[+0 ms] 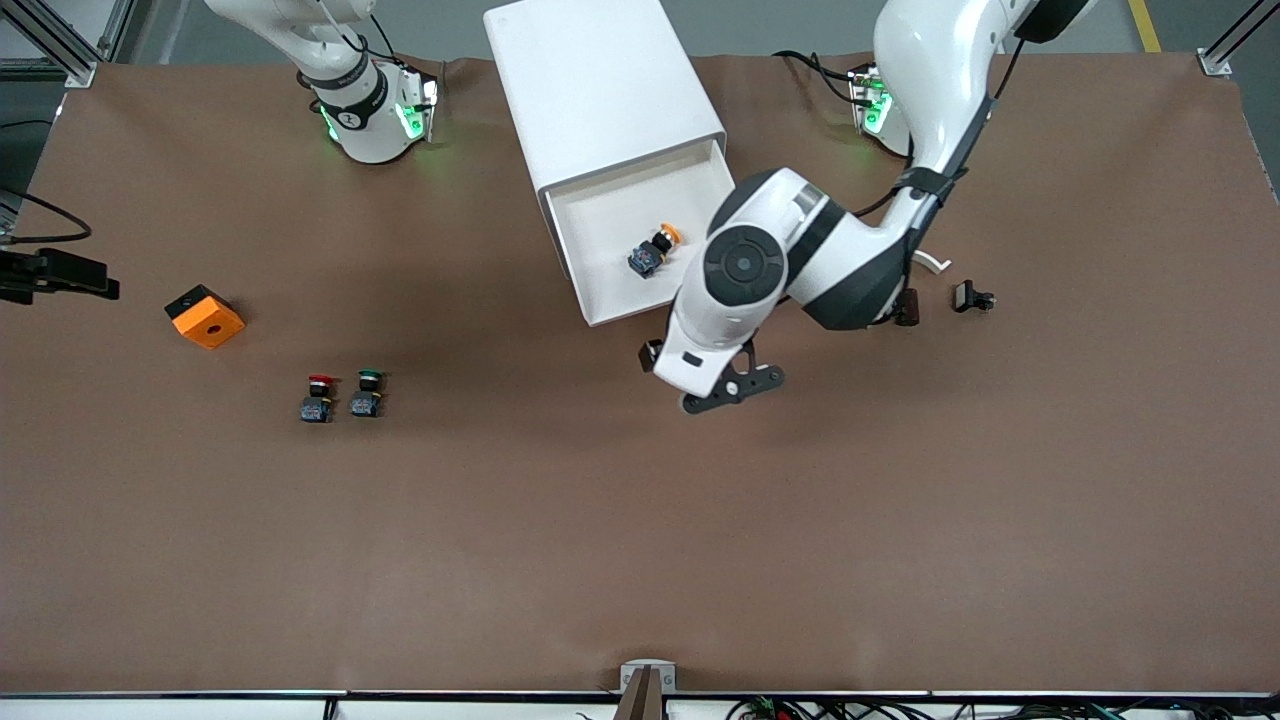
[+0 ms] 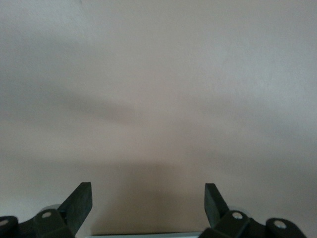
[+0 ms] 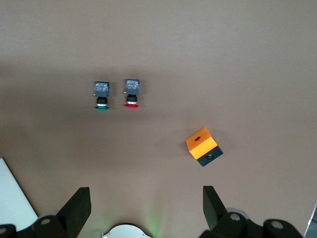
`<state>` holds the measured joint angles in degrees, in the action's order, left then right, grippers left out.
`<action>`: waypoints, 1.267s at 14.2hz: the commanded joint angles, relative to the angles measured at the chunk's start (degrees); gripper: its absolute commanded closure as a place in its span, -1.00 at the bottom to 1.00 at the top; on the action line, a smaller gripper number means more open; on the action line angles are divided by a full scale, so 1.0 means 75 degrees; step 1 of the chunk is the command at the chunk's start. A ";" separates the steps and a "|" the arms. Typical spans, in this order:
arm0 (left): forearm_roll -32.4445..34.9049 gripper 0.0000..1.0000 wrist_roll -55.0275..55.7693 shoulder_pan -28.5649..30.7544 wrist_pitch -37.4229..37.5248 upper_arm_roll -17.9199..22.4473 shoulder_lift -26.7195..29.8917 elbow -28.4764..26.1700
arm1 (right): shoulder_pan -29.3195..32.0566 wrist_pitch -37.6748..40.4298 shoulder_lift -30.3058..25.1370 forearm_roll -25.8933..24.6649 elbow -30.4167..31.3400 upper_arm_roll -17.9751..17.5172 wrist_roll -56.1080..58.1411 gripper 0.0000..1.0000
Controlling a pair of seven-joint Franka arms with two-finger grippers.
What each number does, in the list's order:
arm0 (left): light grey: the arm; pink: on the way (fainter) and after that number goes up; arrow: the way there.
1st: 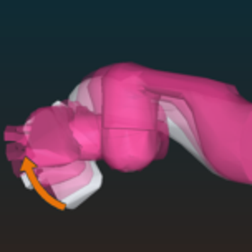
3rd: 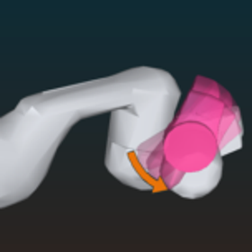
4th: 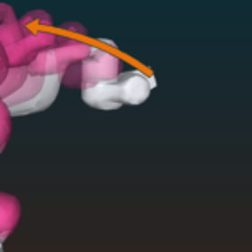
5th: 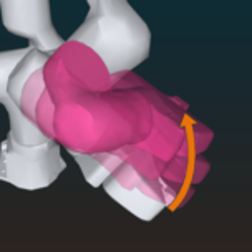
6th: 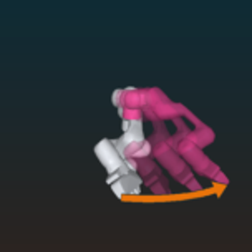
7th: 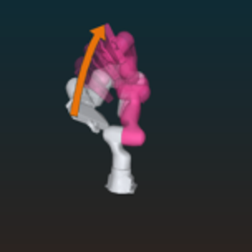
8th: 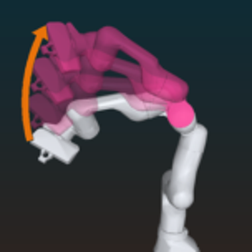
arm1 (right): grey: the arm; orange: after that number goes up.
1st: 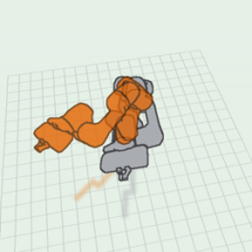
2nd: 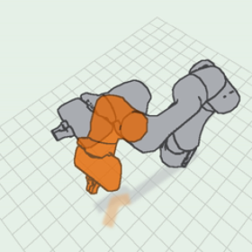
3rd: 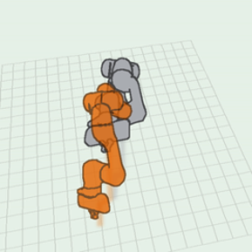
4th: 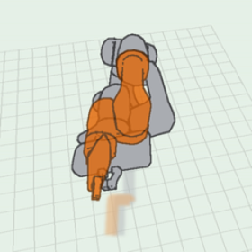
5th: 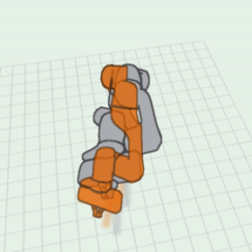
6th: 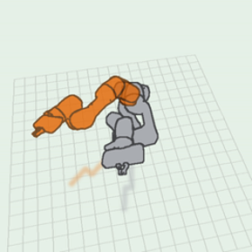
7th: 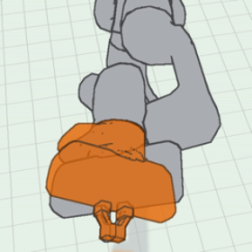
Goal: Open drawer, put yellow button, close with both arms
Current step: 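Push the drawer back into the cabinet with the left gripper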
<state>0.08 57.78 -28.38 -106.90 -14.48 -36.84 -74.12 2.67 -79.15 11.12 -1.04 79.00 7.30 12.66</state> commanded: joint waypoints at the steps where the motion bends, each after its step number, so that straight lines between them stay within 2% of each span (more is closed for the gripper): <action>1: 0.0176 -1.00 0.0112 -0.0189 -0.0020 -0.0026 0.0248 -0.0382 | 0.0230 0.0298 -0.0006 -0.0119 -0.0314 -0.0176 0.0024 -1.00; 3: 0.0176 -1.00 0.0124 -0.0213 0.0026 -0.0038 0.0248 -0.0441 | 0.0393 0.0440 -0.0006 0.0113 -0.0314 -0.0188 -0.0117 -1.00; 5: 0.0176 -1.00 0.0299 -0.0294 0.0167 -0.0061 0.0248 -0.0453 | 0.0430 0.0452 -0.0006 0.0641 -0.0314 -0.0199 -0.0584 -1.00; 12: 0.0036 -1.00 0.0604 -0.0435 0.0858 -0.0412 0.0260 -0.0488 | 0.0524 0.0663 0.0006 0.0666 -0.1227 -0.0223 -0.0774 -1.00; 18: -0.0560 -1.00 0.1271 -0.0447 0.1187 -0.0717 0.0248 -0.0476 | 0.0442 0.1225 -0.0181 0.0608 -0.1193 -0.0293 -0.0762 -1.00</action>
<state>-1.90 65.60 -31.74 -98.91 -19.38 -36.52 -76.28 5.37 -71.15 10.32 3.51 70.08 5.93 7.33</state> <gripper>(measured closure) 0.000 0.000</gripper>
